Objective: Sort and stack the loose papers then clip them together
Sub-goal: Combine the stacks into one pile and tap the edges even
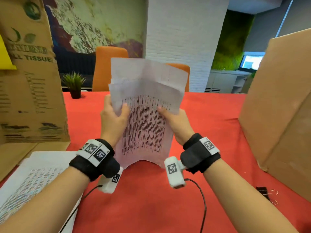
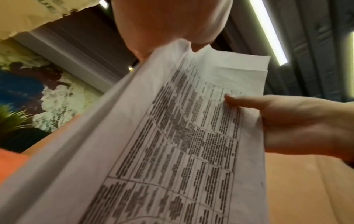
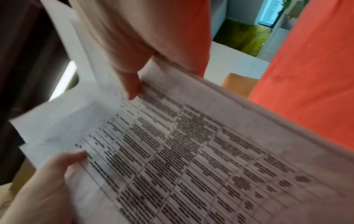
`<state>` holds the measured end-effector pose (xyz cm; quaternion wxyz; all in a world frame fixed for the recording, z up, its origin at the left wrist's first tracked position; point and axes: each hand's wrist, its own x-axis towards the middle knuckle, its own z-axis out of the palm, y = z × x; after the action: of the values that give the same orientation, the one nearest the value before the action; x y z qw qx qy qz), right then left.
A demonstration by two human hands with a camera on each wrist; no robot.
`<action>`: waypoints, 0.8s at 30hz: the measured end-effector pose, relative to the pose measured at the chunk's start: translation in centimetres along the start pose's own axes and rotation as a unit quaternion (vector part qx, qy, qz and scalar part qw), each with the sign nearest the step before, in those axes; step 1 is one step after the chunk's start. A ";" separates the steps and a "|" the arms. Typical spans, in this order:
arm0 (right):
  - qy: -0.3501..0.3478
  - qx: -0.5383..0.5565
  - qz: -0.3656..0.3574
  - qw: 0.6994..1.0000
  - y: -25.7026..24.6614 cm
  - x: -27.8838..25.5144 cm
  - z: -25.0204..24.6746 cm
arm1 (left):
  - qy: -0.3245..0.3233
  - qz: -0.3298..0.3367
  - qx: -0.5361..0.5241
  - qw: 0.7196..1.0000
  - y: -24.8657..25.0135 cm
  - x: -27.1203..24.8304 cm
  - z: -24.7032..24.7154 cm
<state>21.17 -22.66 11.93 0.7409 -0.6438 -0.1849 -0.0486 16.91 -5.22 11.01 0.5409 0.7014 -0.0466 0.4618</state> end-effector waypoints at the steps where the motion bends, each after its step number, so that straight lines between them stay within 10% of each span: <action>1: 0.013 0.020 -0.027 0.999 -0.6 0.2 0.4 | 0.016 0.023 -0.012 1.000 0.8 0.2 0.2; 5: 0.007 0.040 -0.089 0.995 -2.2 0.9 0.2 | 0.040 0.050 -0.056 0.996 2.1 1.4 -0.4; 10: 0.067 -0.156 -0.113 0.979 0.5 -0.2 -1.5 | -0.116 -0.132 -0.065 0.982 -3.2 -0.7 -1.7; 14: 0.188 -0.438 -0.364 0.800 -3.5 0.2 -1.5 | -0.138 -0.158 -0.080 0.974 -4.3 -1.6 -1.7; 18: -0.030 -0.611 -0.325 0.721 -6.6 0.7 0.9 | -0.138 -0.155 -0.075 0.975 -3.9 -1.6 -1.6; 24: -0.129 -0.655 -0.276 0.692 -6.2 0.7 2.5 | -0.132 -0.146 -0.084 0.977 -3.7 -2.0 -1.7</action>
<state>19.38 -21.11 18.21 0.0539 -0.8858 -0.3690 -0.2760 16.89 -3.22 6.95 0.6485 0.7075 -0.0532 0.2757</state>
